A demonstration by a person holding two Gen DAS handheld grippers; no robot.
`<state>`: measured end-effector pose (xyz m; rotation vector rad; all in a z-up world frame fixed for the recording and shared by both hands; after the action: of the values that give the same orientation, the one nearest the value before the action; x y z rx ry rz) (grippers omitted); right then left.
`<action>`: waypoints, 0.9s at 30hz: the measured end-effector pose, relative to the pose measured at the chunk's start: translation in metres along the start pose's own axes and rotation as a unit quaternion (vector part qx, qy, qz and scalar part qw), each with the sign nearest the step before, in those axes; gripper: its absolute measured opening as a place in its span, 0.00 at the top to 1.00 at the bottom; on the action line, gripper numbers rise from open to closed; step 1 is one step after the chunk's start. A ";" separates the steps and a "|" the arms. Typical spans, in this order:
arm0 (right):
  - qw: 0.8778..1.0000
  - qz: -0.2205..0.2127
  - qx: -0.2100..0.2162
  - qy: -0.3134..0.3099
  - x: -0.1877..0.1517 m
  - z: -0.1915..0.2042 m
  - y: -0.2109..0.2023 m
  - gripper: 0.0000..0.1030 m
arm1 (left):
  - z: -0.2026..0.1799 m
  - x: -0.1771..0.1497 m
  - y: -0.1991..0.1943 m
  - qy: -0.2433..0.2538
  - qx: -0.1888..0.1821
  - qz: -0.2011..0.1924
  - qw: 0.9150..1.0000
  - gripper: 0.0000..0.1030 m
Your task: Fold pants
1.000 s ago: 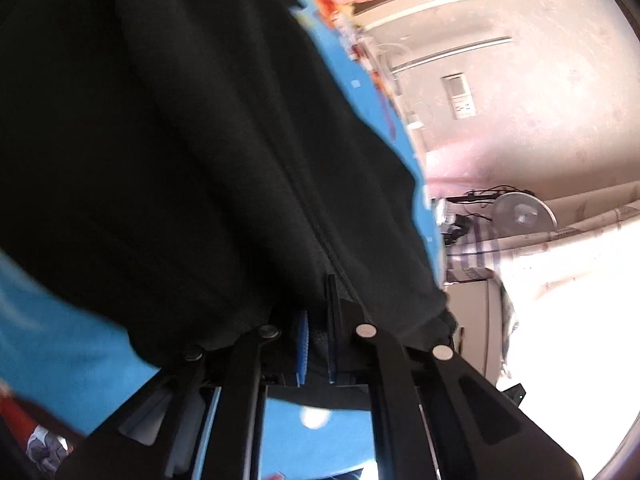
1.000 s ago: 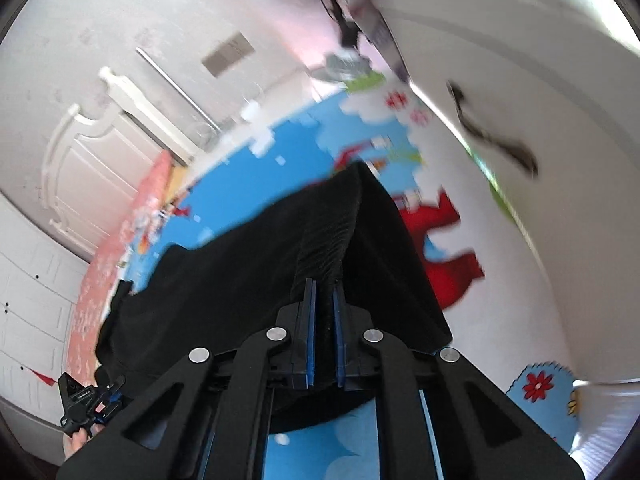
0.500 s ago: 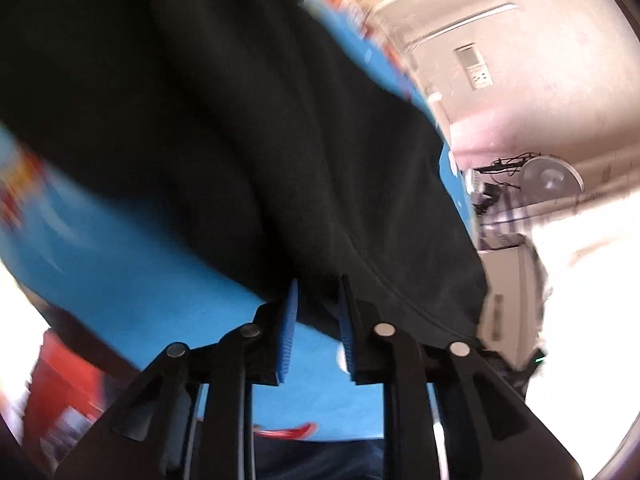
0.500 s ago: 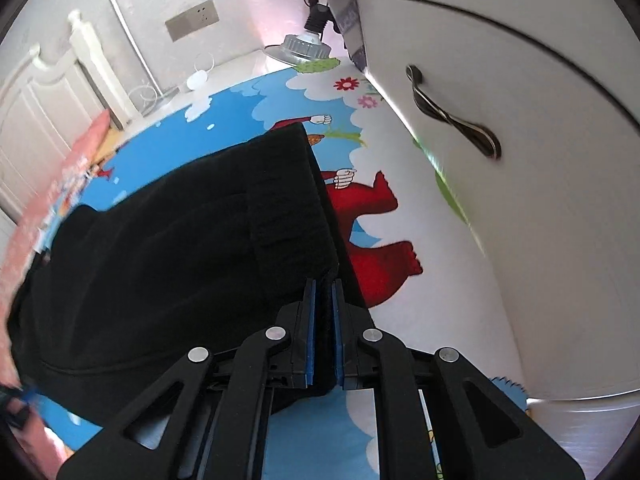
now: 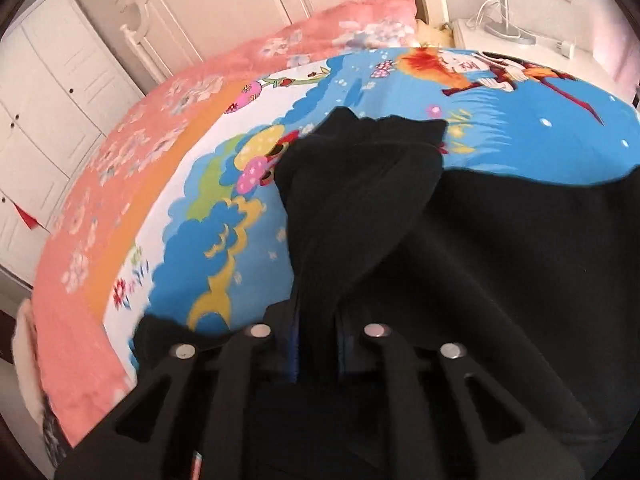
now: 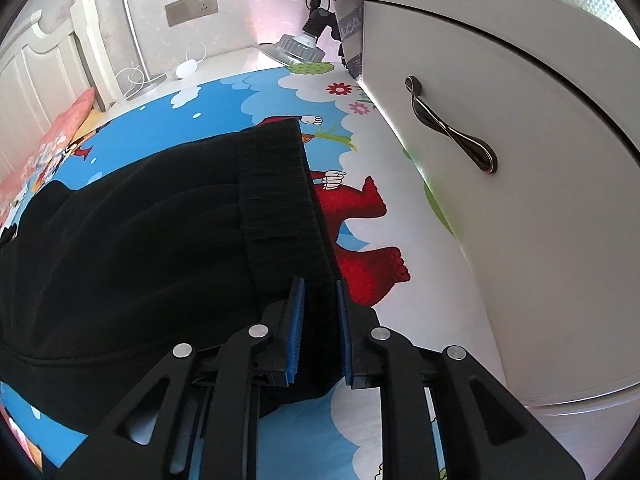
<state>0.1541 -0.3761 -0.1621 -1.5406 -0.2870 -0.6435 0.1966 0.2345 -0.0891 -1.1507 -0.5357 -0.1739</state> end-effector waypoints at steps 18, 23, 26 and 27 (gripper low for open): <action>1.000 0.002 0.006 -0.009 -0.002 0.001 -0.003 0.86 | 0.125 -0.147 -0.039 -0.233 -0.102 -0.016 0.967 0.37; 1.000 0.000 -0.002 -0.014 -0.002 0.004 -0.002 0.85 | 0.050 -0.119 -0.041 0.024 0.111 -0.041 0.993 0.26; 1.000 0.006 0.004 -0.014 0.000 0.002 -0.001 0.85 | 0.001 -0.118 -0.029 0.162 0.218 -0.068 0.960 0.26; 1.000 0.008 0.004 -0.014 0.001 0.002 0.000 0.85 | -0.010 -0.117 -0.025 0.188 0.241 -0.086 0.948 0.27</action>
<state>0.1551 -0.3746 -0.1613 -1.5447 -0.2987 -0.6080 0.0889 0.1986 -0.1291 -0.5717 -0.3106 -0.3816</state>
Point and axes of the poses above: each gripper's, at about its wrist camera, not at the fingertips, and y roughly the way its jaws point, z to its left, x to its top, the point moved 2 cm from there along y, roughly the way its jaws point, and after that the axes turned 1 degree about z, right-handed, at the moved point
